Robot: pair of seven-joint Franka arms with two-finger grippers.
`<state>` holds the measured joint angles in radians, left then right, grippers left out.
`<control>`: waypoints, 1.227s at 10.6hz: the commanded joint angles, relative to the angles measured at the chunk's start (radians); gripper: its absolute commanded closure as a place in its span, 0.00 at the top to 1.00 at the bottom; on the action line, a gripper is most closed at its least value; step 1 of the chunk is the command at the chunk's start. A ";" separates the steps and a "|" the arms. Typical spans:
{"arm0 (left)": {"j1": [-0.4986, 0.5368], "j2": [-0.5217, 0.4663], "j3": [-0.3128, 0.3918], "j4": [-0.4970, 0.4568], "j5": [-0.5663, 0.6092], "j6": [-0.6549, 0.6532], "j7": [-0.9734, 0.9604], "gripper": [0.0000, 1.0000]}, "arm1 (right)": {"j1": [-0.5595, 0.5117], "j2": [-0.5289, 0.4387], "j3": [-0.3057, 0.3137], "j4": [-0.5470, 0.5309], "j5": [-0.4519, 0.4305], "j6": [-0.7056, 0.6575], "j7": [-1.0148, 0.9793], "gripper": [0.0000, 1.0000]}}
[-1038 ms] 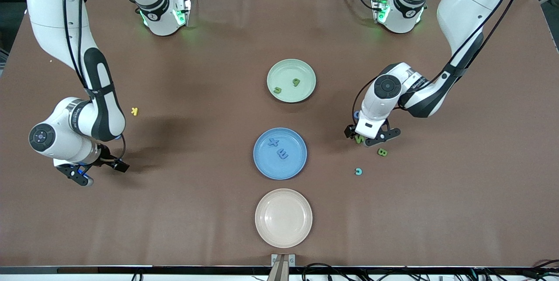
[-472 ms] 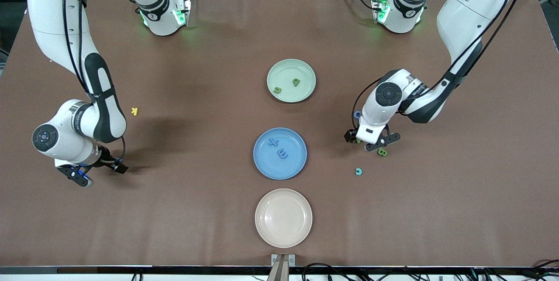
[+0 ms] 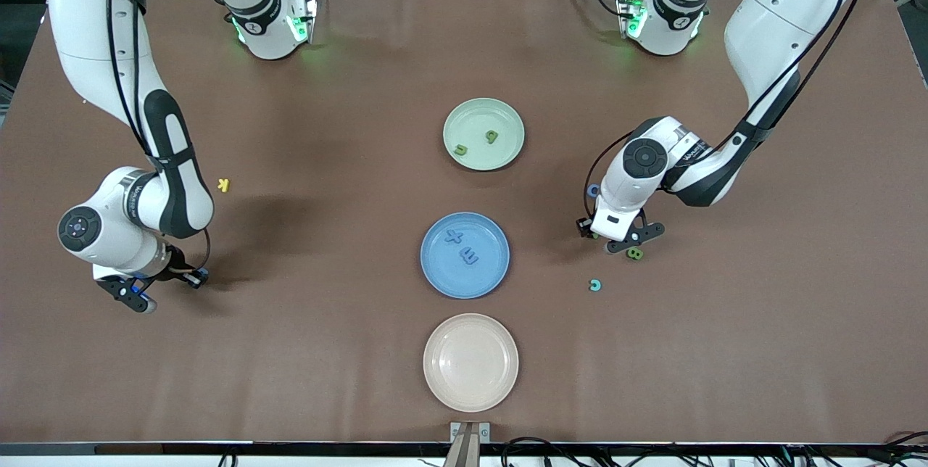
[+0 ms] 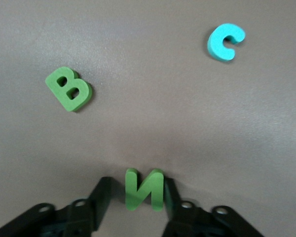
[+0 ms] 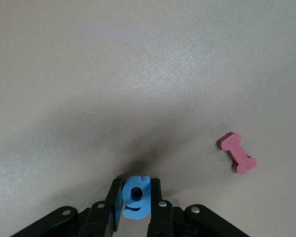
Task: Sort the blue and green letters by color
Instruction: 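Place the g on the blue plate while the left gripper places N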
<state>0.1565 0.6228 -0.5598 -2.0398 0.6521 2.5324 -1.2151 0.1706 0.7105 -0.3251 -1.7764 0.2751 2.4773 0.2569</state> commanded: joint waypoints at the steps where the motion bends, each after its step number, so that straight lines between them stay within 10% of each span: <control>1: -0.006 0.014 0.008 0.009 0.037 0.003 -0.009 0.00 | 0.033 -0.018 0.027 0.000 -0.007 -0.001 0.012 0.00; 7: -0.086 -0.046 -0.002 0.016 0.024 -0.018 -0.118 0.00 | 0.236 -0.071 0.029 0.035 -0.005 -0.051 0.125 0.00; 13: -0.104 -0.069 -0.268 0.015 0.017 -0.260 -0.332 0.00 | 0.389 -0.051 0.128 0.193 -0.005 -0.052 0.084 0.00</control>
<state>0.0440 0.5688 -0.7525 -2.0148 0.6525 2.3644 -1.4757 0.5423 0.6540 -0.2445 -1.6379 0.2749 2.4346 0.3789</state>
